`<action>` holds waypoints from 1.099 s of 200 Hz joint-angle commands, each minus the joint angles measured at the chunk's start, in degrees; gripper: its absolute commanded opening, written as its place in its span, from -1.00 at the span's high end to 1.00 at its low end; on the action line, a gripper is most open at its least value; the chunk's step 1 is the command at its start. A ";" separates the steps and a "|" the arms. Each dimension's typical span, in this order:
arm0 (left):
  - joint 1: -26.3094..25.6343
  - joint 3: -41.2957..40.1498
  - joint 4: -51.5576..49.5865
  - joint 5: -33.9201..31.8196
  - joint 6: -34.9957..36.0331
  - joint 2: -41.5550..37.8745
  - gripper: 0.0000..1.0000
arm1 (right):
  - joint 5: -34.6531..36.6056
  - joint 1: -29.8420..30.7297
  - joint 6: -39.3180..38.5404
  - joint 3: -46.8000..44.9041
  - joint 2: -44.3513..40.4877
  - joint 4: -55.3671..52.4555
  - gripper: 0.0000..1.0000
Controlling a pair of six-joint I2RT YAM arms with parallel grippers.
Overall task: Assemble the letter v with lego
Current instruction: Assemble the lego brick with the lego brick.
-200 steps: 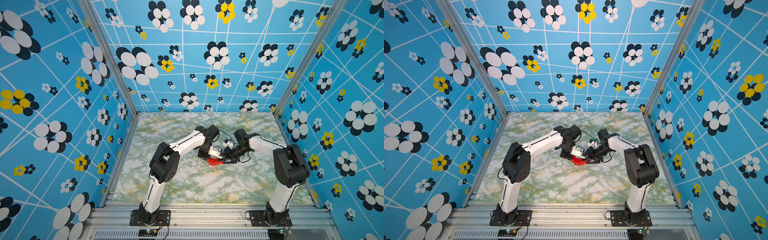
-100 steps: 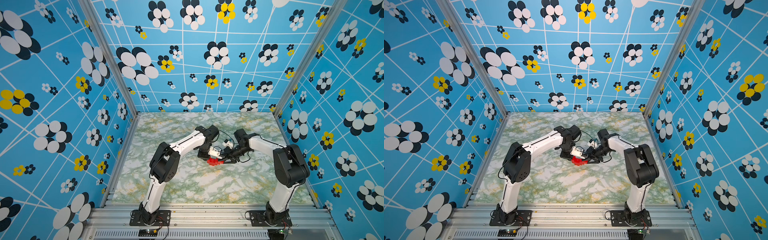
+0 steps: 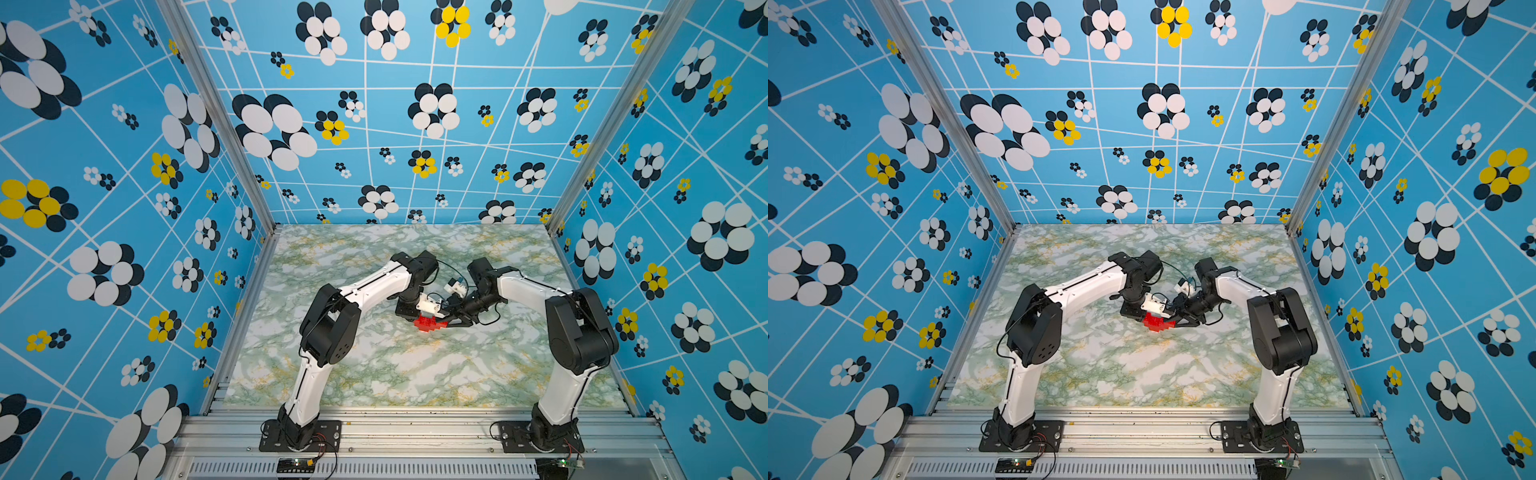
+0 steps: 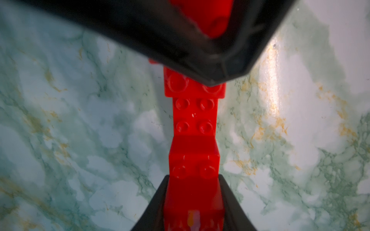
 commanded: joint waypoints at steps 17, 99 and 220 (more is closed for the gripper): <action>-1.13 -1.24 -2.71 0.18 -0.41 2.78 1.00 | 0.72 -0.35 0.12 -0.89 1.39 -0.14 0.08; -1.31 -0.96 -1.94 -0.28 -2.94 2.10 1.00 | 0.66 -0.35 0.11 -0.98 1.48 -0.03 0.08; -1.23 -0.31 -0.75 2.24 -4.26 -2.17 -0.52 | 2.22 -0.62 -1.24 0.70 1.02 -2.45 -0.12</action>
